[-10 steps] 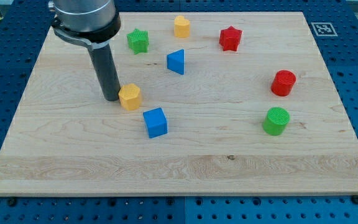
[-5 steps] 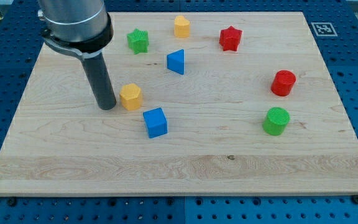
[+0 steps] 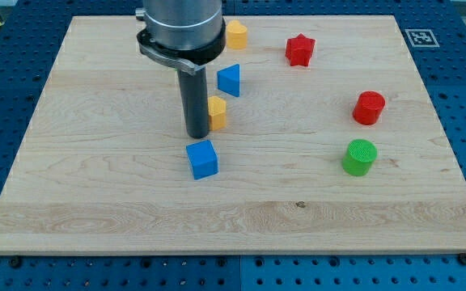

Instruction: Put the yellow hexagon diagonally bottom right to the blue triangle

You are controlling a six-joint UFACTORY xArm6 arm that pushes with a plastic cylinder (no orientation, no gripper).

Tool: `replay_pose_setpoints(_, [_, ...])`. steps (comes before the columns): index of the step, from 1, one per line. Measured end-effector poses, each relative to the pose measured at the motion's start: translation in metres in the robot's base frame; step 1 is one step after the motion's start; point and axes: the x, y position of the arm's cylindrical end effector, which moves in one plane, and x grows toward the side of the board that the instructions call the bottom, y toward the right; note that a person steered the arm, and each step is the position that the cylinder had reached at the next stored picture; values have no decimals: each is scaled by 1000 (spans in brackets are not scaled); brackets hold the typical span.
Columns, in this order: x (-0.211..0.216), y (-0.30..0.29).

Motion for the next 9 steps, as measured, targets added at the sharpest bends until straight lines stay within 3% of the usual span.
replay_pose_setpoints(4, [-39,-15])
replay_pose_setpoints(9, [-28,13])
